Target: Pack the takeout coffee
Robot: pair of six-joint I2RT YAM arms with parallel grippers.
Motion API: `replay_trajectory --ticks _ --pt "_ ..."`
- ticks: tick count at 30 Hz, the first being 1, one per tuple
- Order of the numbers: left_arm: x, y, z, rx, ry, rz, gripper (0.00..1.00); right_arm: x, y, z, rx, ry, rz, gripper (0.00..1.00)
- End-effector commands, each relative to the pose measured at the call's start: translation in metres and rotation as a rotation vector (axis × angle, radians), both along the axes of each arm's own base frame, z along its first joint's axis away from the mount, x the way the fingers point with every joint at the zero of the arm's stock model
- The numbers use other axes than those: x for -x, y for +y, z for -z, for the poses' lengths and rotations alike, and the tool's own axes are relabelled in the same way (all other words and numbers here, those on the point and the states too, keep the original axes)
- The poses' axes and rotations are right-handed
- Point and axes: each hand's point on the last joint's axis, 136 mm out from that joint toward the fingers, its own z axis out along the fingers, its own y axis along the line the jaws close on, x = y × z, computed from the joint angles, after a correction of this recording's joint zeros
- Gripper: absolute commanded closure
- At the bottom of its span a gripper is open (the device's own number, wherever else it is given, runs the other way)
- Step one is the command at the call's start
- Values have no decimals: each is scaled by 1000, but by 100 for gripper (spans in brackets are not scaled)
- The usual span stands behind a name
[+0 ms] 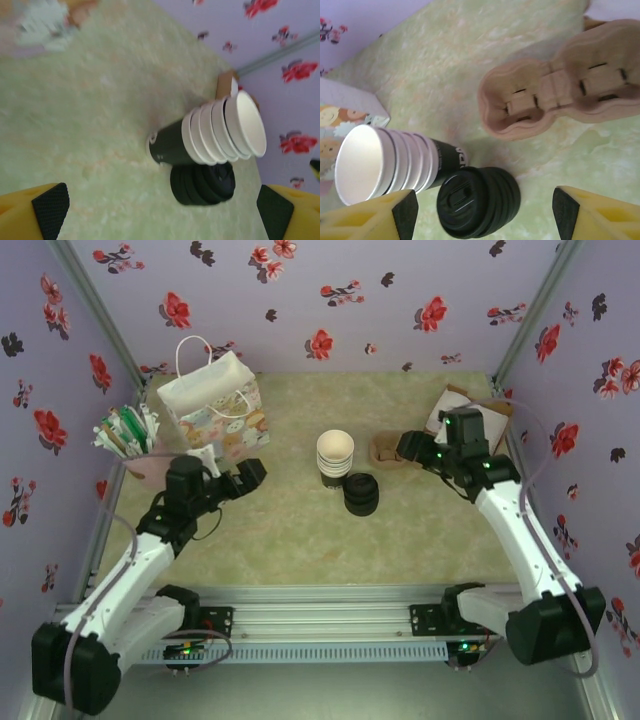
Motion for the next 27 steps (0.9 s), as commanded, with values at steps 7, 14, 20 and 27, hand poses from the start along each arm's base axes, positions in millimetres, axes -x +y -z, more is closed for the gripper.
replay_trajectory --ticks 7,14,20,27 --pt "-24 -60 -4 77 36 116 8 -6 54 5 190 102 -186 43" --pt "-42 -96 -4 147 72 200 26 -16 85 0 243 100 -264 44" --pt "-47 -110 -2 171 89 234 26 -27 105 6 267 122 -308 51" --pt "-48 -119 0 168 99 268 33 -37 124 18 305 152 -345 59"
